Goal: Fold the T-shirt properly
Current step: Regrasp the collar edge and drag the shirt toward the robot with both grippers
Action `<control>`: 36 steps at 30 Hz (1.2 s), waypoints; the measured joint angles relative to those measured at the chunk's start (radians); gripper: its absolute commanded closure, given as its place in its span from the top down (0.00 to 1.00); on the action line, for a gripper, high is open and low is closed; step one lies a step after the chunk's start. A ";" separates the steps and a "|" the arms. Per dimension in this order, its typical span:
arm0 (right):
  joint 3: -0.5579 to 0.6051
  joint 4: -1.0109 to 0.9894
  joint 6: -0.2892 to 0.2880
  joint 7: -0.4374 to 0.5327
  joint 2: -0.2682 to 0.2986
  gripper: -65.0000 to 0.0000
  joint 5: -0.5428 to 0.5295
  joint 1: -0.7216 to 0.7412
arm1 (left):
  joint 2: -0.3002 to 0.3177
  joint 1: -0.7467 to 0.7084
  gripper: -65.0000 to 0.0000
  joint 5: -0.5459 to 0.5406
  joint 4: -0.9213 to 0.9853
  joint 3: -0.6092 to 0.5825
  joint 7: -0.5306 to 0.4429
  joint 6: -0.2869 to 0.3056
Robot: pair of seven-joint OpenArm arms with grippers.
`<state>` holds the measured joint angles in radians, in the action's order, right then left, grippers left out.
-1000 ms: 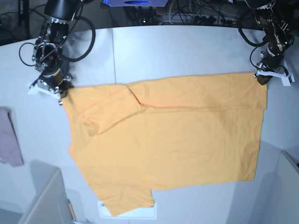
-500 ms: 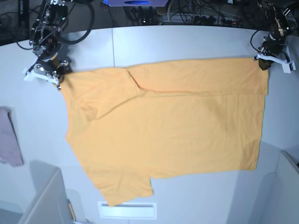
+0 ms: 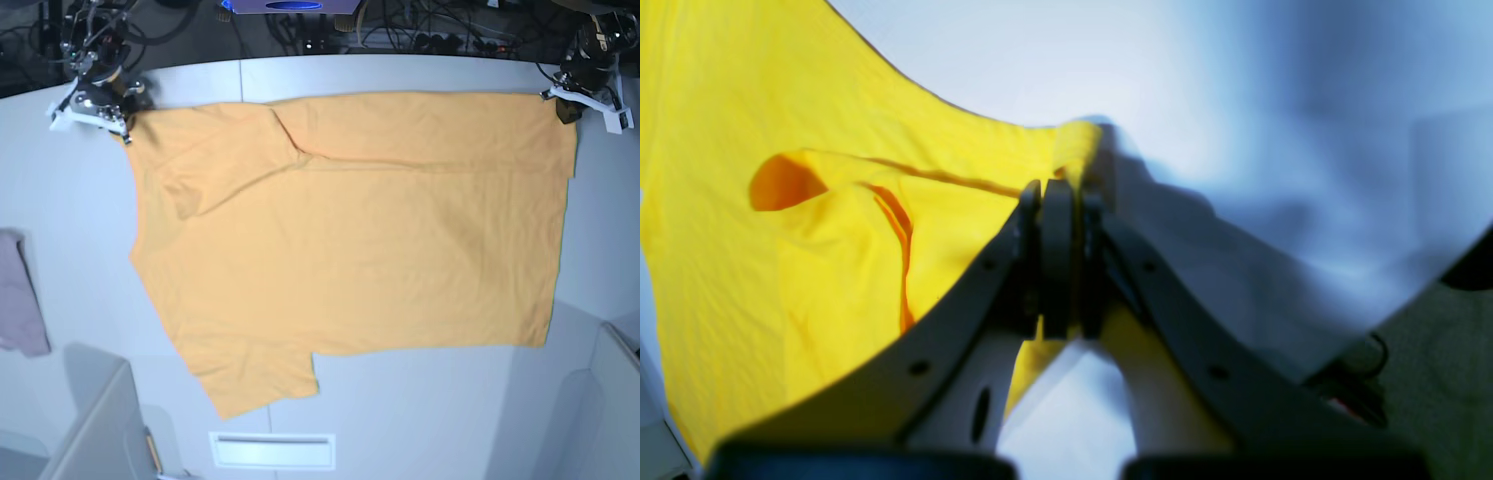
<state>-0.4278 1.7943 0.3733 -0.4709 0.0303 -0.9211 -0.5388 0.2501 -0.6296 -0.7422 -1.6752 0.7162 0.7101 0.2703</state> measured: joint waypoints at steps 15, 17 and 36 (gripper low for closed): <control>0.005 0.070 -0.007 0.000 0.000 0.00 0.000 -0.124 | -0.002 -0.076 0.00 -0.001 -0.003 0.033 -0.002 0.008; 0.005 0.069 -0.007 -0.002 0.000 0.00 -0.001 -0.140 | 0.000 -0.084 0.00 0.000 -0.003 0.063 -0.002 0.010; 0.002 0.117 -0.006 -0.072 -0.004 0.00 0.001 -0.137 | -0.002 -0.085 0.00 0.001 -0.003 0.073 0.001 0.008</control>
<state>-0.4255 1.9110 0.3668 -0.5430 0.0265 -0.9199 -0.6762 0.2481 -0.7151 -0.7414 -1.6787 0.7891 0.7113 0.2779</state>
